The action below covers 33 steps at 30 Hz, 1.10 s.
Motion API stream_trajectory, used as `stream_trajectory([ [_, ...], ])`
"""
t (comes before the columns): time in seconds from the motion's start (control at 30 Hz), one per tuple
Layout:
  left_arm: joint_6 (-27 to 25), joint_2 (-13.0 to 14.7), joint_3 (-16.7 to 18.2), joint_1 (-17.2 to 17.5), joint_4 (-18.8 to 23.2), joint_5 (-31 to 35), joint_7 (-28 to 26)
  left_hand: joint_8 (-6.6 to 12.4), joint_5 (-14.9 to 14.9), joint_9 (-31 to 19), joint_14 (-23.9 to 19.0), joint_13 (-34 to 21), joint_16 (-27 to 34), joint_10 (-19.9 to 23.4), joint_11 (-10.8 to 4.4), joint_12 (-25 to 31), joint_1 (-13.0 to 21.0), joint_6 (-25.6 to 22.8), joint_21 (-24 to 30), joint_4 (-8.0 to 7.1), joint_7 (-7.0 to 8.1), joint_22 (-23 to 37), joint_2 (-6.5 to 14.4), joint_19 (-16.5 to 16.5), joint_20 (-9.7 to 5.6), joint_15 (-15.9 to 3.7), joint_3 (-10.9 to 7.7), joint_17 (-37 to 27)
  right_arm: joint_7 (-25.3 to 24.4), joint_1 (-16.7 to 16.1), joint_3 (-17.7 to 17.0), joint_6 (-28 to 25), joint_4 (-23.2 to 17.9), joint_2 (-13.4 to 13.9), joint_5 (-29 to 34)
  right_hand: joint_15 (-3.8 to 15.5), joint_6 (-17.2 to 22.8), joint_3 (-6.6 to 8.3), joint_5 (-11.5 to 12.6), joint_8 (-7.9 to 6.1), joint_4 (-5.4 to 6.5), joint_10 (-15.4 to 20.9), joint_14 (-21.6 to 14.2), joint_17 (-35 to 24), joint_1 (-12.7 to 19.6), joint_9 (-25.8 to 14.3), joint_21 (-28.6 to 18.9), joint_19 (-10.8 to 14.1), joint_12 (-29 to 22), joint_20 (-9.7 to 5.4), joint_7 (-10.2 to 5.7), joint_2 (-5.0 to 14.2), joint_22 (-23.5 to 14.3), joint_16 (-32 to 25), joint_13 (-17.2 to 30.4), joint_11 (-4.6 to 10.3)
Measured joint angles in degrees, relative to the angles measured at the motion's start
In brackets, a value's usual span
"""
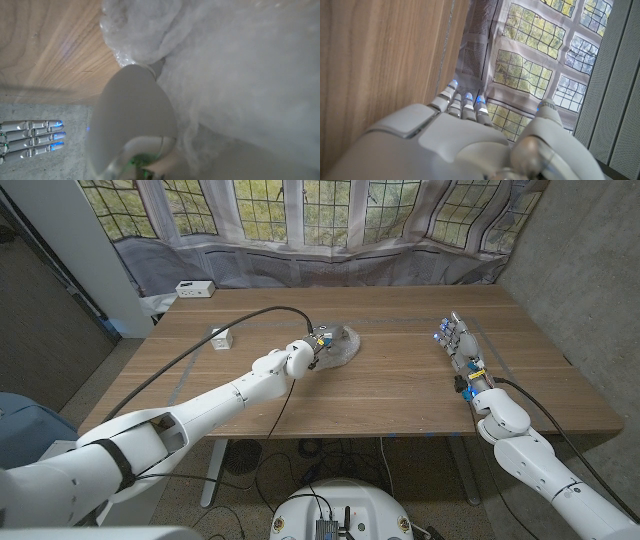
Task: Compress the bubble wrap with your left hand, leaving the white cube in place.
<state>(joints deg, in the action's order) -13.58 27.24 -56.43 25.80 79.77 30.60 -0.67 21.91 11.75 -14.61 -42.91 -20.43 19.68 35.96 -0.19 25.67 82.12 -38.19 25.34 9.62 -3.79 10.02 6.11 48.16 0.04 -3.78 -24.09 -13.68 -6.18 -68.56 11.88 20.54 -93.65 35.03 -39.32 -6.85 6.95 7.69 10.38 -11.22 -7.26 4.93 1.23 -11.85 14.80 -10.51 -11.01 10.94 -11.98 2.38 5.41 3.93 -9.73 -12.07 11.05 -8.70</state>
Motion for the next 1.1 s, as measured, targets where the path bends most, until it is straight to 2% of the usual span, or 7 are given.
stream_trajectory([
  [0.07, -0.4, 0.5, 0.3, 0.4, 1.2, 0.0, -0.2, 0.00, 0.0, 0.0, 0.0, 0.0, 0.0, 0.0, 0.00, 0.0, 0.0, 0.0, 0.0, -0.07, 0.00, 0.0, 0.0, 0.9, 0.00, 0.00, -0.07, 0.1, 0.0, 0.0, 0.0, 0.0, 0.0, 0.0, 0.0, 0.00, 0.0, 0.00, 0.0, 0.00, 0.00, 0.0, 0.0, 0.0, 0.0, 0.0, 0.0, 0.0, 0.0, 0.00, 0.00, 0.00, 0.0, 0.0, 0.0, 0.00],
  [0.17, -0.7, 0.9, 0.6, 0.8, 2.2, 0.1, -0.3, 0.00, -0.1, 0.0, 0.0, -0.2, -0.4, 0.1, 0.09, 0.0, 0.0, 0.0, 0.0, -0.23, 0.00, 0.0, 0.0, 5.9, -0.09, 0.00, -0.23, 0.1, -0.1, -0.1, 0.0, 0.0, 0.0, 0.0, 0.0, 0.00, 0.0, 0.00, 0.0, 0.00, 0.00, 0.0, 0.0, 0.0, 0.0, 0.0, 0.0, 0.0, 0.0, 0.00, 0.00, 0.00, 0.0, 0.0, 0.0, 0.00],
  [0.33, -2.0, 2.1, 1.4, 1.7, 5.0, 0.3, -0.2, 0.00, -0.1, 0.3, 0.0, -0.2, -0.4, 0.1, 0.10, 0.0, 0.0, 0.0, 0.0, -0.24, 0.00, 1.1, 0.0, 8.5, -0.15, 0.01, -0.22, 0.1, -0.3, -0.3, 0.0, 0.0, -0.1, 0.0, 0.0, 0.00, 0.0, 0.00, 0.0, 0.00, 0.00, 0.0, 0.0, 0.0, 0.0, 0.0, 0.0, 0.0, 0.0, 0.00, 0.00, 0.00, 0.0, 0.0, 0.0, 0.00],
  [0.73, -3.8, 5.0, 4.9, 4.4, 12.3, 0.3, -1.3, -0.40, -0.1, 0.3, -0.3, -0.5, -0.8, 0.1, 0.09, 0.0, -1.2, 0.0, 0.4, -0.71, 0.00, 0.9, 0.5, 7.7, 0.27, -0.30, -0.20, 0.5, -0.4, -0.6, -0.1, 0.1, -0.5, 0.0, 0.0, 0.00, 0.0, 0.00, 0.0, 0.00, 0.00, 0.0, 0.0, 0.0, 0.0, 0.0, 0.0, 0.0, 0.0, 0.00, 0.00, 0.00, 0.0, 0.0, 0.0, 0.00],
  [1.1, -5.8, 6.8, 6.9, 6.1, 16.9, 0.8, -1.8, -0.94, -0.1, 0.5, -0.3, -0.6, -1.5, -0.3, -0.26, -0.7, -2.6, 0.8, 0.4, -1.28, 0.34, 0.9, 0.5, 7.5, 0.51, -0.31, -0.10, 0.7, -0.3, -0.8, -0.2, 0.5, -0.8, 0.1, 0.1, 0.21, 0.0, 0.00, 0.0, 0.00, 0.00, 0.0, -0.2, 0.0, 0.0, 0.0, 0.0, 0.0, 0.0, -0.01, 0.00, 0.02, 0.0, 0.0, 0.0, 0.00],
])
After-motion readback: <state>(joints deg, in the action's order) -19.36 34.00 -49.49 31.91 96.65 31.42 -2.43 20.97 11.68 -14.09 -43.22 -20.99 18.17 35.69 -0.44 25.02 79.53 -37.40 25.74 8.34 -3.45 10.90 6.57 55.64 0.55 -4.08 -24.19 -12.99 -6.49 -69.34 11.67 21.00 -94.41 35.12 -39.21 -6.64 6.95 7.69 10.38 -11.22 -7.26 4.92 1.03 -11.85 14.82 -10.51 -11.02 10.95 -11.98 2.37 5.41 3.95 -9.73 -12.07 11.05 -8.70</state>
